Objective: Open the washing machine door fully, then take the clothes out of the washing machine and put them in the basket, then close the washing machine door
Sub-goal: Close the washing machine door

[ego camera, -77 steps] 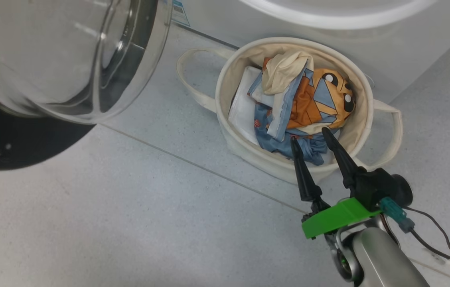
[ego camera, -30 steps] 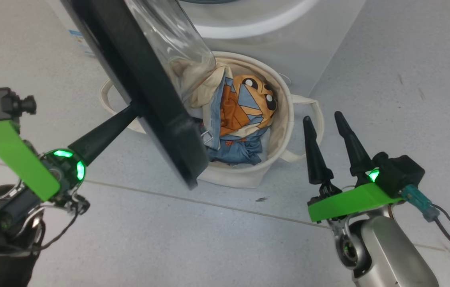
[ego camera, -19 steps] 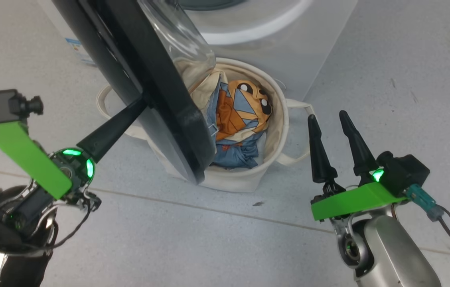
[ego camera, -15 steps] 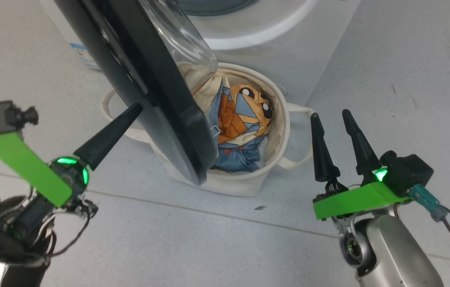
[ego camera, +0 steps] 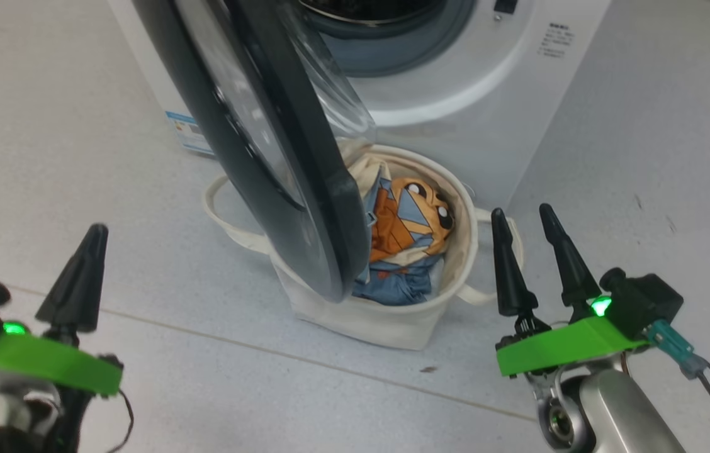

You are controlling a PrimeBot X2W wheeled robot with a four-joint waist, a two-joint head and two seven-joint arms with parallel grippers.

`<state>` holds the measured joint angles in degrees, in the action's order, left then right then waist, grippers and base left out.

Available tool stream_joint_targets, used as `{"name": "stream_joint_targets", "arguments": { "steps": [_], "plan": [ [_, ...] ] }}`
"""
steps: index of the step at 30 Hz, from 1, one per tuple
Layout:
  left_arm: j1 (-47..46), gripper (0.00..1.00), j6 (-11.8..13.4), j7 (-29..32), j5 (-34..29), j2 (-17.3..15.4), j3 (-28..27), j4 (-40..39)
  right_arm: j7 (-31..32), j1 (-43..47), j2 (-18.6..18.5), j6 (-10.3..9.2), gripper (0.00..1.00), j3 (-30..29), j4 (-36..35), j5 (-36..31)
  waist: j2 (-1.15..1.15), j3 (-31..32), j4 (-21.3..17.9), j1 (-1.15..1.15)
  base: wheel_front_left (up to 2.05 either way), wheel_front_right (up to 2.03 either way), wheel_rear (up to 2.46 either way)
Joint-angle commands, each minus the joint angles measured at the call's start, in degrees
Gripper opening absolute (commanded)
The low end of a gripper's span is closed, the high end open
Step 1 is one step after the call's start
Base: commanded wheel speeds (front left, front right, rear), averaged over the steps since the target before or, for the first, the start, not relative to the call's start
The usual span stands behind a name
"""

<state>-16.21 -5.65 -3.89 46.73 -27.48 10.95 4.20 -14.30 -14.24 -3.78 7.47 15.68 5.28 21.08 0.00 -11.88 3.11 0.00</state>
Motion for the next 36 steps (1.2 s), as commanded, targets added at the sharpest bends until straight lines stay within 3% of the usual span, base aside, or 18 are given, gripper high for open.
{"name": "stream_joint_targets", "arguments": {
  "steps": [1, 5, 11, 12, 13, 21, 25, 36],
  "plan": [
    [-1.2, 0.0, 1.0, -3.1, -4.1, -2.6, -1.9, -1.1, -0.7, 0.2, 0.9, 0.02, 1.0, 1.3, -2.5, 0.4, 0.0, 1.4, 1.2, 0.0, 0.0, 0.0, 0.0],
    [1.6, 0.0, 5.5, -9.2, -13.0, -2.0, -0.7, 0.9, -0.7, 1.3, 0.9, 0.02, 1.0, 1.5, -3.3, 0.5, 0.0, 2.3, 2.2, 0.0, 0.0, 0.0, 0.0],
    [5.8, 0.0, 9.5, -11.0, -20.0, 2.3, -0.4, 1.4, -0.7, 2.5, 0.9, 0.02, 1.0, 1.9, -4.5, 0.1, 0.0, 2.8, 3.7, 0.0, 0.0, 0.0, 0.0],
    [6.2, 0.35, 9.6, -11.1, -20.4, 3.2, -0.6, 1.3, -0.7, 2.6, 0.9, 0.02, 1.0, 2.0, -4.6, 0.0, 0.0, 2.8, 3.9, 0.0, 0.0, 0.0, 0.0],
    [6.7, 1.0, 9.6, -11.1, -20.8, 4.1, -0.9, 1.2, -0.7, 2.6, 0.9, 0.02, 1.0, 2.0, -4.6, 0.0, 0.0, 2.8, 3.9, 0.0, 0.0, 0.0, 0.0],
    [8.9, 1.0, 8.8, -11.1, -25.0, 10.0, -4.0, 2.1, -0.7, 3.0, 0.9, 0.02, 1.0, 2.4, -4.4, 0.1, 0.0, 3.0, 4.1, 0.0, 0.0, 0.0, 0.0],
    [9.2, 1.0, 9.2, -11.1, -28.3, 11.4, -6.1, 2.8, -0.7, 3.1, 0.9, 0.02, 1.0, 1.2, -4.2, -1.0, 0.0, 3.3, 4.0, 0.0, 0.0, 0.0, 0.0],
    [9.9, 1.0, 6.1, -11.1, -33.4, 14.9, -10.0, 1.5, -0.7, 4.0, 0.9, 0.02, 1.0, 0.3, -3.8, -0.9, 0.0, 3.7, 3.7, 0.0, 0.0, 0.0, 0.0]
  ]
}}
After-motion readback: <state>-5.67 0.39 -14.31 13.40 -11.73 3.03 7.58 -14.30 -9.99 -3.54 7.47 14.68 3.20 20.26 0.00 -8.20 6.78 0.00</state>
